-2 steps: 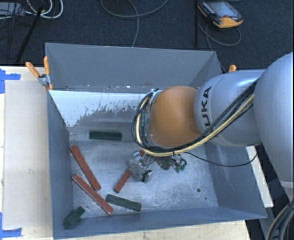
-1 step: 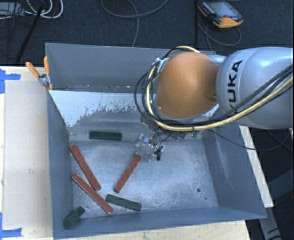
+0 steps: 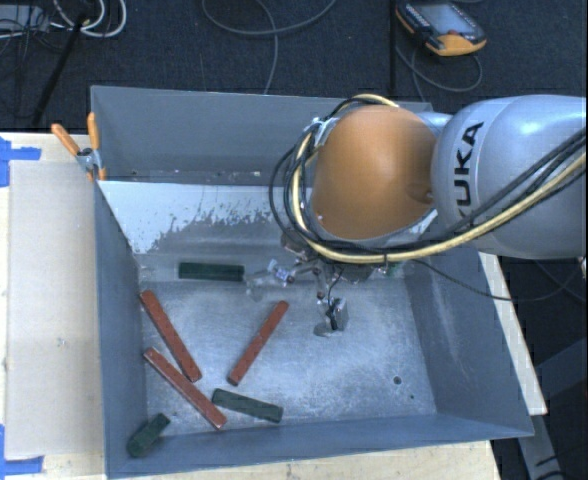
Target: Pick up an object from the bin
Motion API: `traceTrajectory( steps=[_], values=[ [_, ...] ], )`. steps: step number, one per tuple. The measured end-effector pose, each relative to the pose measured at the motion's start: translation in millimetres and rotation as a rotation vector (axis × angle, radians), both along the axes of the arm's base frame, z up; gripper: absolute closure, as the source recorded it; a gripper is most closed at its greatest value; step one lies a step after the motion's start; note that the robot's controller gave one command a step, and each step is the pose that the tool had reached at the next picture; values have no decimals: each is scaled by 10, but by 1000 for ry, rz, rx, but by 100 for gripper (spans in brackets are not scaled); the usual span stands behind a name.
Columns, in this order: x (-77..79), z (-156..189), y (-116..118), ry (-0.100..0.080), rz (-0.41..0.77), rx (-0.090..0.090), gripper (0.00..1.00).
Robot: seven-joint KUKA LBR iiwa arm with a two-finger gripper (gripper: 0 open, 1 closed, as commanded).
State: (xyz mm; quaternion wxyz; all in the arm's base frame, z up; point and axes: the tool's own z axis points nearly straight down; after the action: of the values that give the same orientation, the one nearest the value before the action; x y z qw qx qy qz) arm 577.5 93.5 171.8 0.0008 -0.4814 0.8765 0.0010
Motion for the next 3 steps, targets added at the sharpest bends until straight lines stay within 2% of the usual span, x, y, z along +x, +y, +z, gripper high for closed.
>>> traceTrajectory(
  steps=[1, 2, 3],
  values=[
    [-50, -1049, -242, 4, 194, 1, 0],
    [-25, -991, -232, -2, 191, 2, 100],
    [-193, 79, -77, -7, 234, -1, 100]
  ],
)
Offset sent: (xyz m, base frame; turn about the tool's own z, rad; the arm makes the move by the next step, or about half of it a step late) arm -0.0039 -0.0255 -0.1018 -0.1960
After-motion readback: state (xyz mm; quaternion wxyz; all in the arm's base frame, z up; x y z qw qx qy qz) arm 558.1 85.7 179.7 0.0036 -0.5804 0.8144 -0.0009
